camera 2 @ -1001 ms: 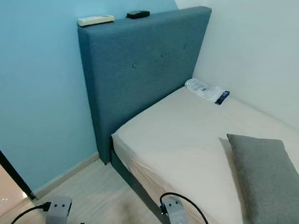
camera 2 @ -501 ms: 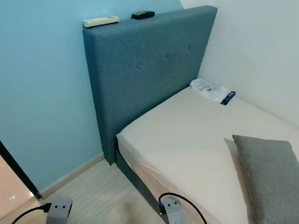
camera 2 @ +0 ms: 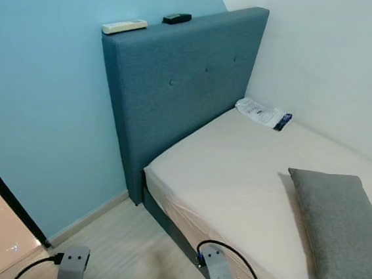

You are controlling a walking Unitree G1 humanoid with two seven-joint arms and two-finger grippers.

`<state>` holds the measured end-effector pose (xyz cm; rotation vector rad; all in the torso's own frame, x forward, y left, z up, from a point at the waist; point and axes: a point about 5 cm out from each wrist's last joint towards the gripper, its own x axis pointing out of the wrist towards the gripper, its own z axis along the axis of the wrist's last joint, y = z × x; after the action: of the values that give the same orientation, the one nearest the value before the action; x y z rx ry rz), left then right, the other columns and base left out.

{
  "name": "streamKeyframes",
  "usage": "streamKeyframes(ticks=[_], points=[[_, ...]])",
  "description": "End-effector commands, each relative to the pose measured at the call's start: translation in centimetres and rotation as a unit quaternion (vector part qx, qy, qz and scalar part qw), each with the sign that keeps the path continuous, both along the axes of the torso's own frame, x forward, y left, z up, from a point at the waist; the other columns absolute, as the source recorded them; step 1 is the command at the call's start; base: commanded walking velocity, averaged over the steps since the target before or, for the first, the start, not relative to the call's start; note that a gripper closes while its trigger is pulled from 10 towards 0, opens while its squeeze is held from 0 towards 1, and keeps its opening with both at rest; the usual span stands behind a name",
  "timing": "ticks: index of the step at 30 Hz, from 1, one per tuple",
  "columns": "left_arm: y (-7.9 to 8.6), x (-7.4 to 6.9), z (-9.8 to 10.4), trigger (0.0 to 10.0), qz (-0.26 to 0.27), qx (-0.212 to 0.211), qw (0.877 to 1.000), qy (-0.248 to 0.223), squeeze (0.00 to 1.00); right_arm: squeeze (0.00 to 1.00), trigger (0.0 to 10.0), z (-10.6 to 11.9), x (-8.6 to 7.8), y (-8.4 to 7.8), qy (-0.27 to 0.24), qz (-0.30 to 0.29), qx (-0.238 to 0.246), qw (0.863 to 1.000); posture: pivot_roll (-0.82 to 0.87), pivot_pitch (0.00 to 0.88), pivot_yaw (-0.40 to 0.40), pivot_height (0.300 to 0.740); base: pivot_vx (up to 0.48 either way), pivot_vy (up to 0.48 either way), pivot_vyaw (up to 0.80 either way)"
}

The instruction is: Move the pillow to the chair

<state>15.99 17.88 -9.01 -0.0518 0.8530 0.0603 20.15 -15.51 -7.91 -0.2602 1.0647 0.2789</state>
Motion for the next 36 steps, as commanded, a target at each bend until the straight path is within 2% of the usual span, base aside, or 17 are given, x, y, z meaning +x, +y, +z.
streamKeyframes(ticks=[1,11,26,36], points=[[0.18,-0.44,-0.20,10.0,0.005,-0.003,1.000,0.010,0.00,0.00,10.0,-0.03,-0.06,0.01,0.001,0.014,-0.007,1.000,0.07,0.030,-0.051,0.740,0.000,0.000,0.00],[0.25,-0.49,-0.21,10.0,0.006,-0.003,1.000,0.010,0.00,0.00,10.0,-0.17,-0.32,0.13,0.006,0.010,0.000,1.000,0.08,0.037,-0.055,0.740,0.000,0.000,-0.76],[0.57,-0.90,-0.29,10.0,0.036,0.000,0.999,0.006,0.00,0.00,10.0,-0.28,-0.56,0.03,0.007,0.016,-0.002,1.000,0.09,0.048,-0.075,0.740,0.000,0.000,-0.75],[0.52,-0.72,-0.22,10.0,0.005,0.011,1.000,0.007,0.00,0.00,10.0,-0.35,-0.70,-0.06,0.008,0.015,-0.003,1.000,0.09,0.053,-0.073,0.740,0.000,0.000,-0.75]])
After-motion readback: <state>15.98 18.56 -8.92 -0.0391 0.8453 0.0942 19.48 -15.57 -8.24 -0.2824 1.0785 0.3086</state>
